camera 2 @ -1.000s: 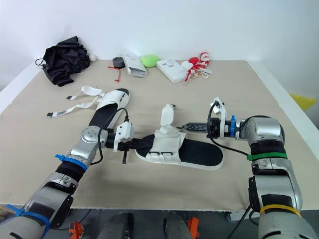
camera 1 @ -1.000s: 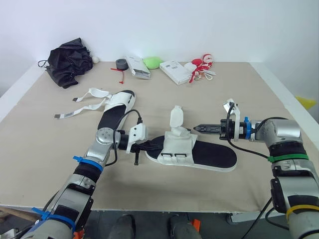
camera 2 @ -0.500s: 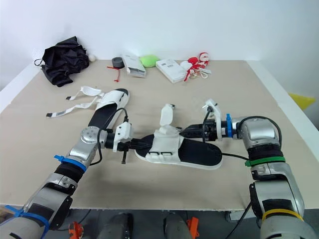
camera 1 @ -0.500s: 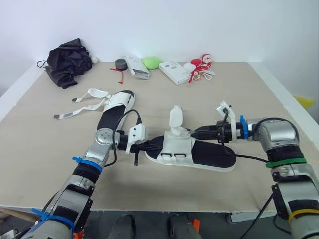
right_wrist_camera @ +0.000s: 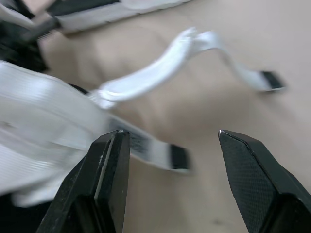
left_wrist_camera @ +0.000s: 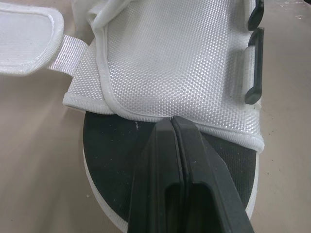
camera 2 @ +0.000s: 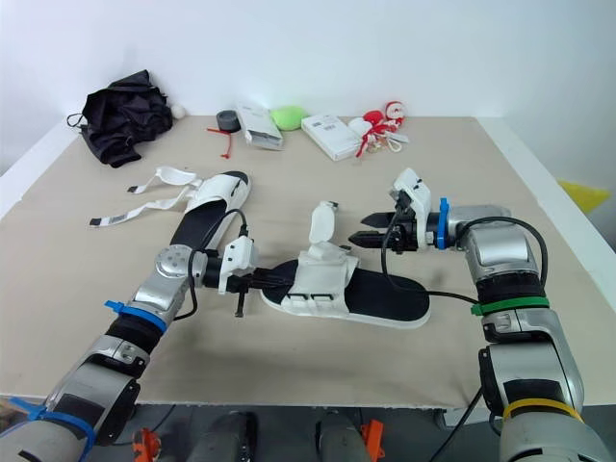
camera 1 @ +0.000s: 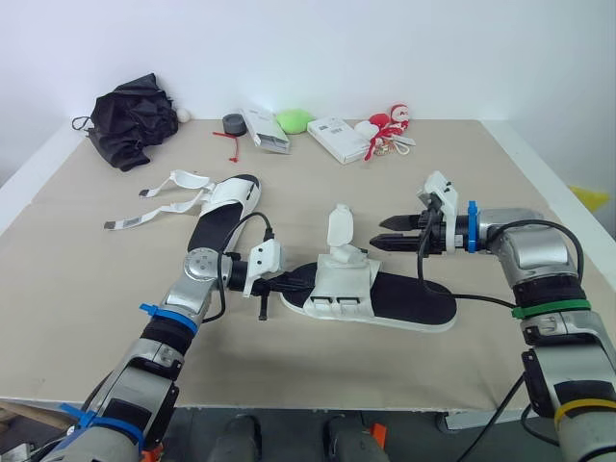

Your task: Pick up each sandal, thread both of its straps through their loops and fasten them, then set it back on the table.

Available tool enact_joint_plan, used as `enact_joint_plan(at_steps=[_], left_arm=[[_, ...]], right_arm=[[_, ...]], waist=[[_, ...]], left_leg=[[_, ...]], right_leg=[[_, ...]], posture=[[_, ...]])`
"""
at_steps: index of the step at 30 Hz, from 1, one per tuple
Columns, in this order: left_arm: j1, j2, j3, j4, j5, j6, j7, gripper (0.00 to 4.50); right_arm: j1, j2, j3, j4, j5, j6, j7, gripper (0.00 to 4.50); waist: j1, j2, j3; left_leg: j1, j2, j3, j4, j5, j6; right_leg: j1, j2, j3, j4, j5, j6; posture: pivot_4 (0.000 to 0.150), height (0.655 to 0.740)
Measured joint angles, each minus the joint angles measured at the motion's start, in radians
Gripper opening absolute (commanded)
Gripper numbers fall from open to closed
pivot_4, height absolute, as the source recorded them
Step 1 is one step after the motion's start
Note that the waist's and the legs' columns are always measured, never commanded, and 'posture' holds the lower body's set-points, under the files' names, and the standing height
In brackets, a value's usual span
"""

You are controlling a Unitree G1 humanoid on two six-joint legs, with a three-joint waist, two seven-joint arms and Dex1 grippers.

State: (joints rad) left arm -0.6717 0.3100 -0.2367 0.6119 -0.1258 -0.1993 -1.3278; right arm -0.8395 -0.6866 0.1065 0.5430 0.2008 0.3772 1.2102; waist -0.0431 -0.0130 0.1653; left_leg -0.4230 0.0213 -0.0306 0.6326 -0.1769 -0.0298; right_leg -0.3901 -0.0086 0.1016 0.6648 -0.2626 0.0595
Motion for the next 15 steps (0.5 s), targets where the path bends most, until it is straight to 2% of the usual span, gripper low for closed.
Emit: enact_joint_plan(at_steps=[1,3,4,6,7,15], left_arm=[[0.0,0.0,0.0,-0.001,0.0,0.0,0.0,0.0],[0.003,0.001,0.0,-0.005,0.0,0.0,0.002,0.0],[0.003,0.001,0.0,-0.005,0.0,0.0,0.002,0.0],[0.005,0.001,0.0,-0.007,0.0,0.0,0.006,0.0],[0.005,0.001,0.0,-0.008,0.0,0.0,0.006,0.0],[0.008,0.003,0.0,-0.012,0.0,0.002,0.011,0.0]], right_arm=[[0.0,0.0,0.0,0.003,-0.005,-0.014,-0.003,3.17],[0.001,0.006,0.006,0.012,-0.065,-0.192,-0.048,3.17],[0.001,0.007,0.006,0.012,-0.068,-0.205,-0.051,3.17],[0.012,0.022,0.006,0.01,-0.097,-0.356,-0.074,3.17],[0.013,0.023,0.006,0.01,-0.099,-0.365,-0.075,3.17],[0.131,-0.011,0.074,-0.015,-0.218,-0.739,-0.063,3.17]], waist=[[0.0,0.0,0.0],[0.0,0.0,0.0],[0.0,0.0,0.0],[0.0,0.0,0.0],[0.0,0.0,0.0],[-0.001,0.0,0.0]], left_leg=[[0.0,0.0,0.0,0.0,0.0,0.0],[0.0,0.0,0.0,-0.001,0.0,0.0],[0.0,0.0,0.0,-0.001,0.0,0.0],[0.0,0.0,0.0,-0.001,0.0,0.0],[0.0,0.0,0.0,-0.001,0.0,0.0],[0.001,0.0,0.001,-0.001,0.0,0.0]], right_leg=[[0.0,0.0,0.0,0.0,0.0,0.0],[0.0,0.0,0.0,0.0,0.0,0.0],[0.0,0.0,0.0,0.0,0.0,0.0],[0.0,0.0,0.0,0.0,0.0,0.0],[0.0,0.0,0.0,0.0,0.0,0.0],[0.001,0.0,0.001,0.0,0.0,0.0]], posture=[[0.15,0.738],[0.15,0.738],[0.15,0.738],[0.15,0.738],[0.15,0.738],[0.15,0.738]])
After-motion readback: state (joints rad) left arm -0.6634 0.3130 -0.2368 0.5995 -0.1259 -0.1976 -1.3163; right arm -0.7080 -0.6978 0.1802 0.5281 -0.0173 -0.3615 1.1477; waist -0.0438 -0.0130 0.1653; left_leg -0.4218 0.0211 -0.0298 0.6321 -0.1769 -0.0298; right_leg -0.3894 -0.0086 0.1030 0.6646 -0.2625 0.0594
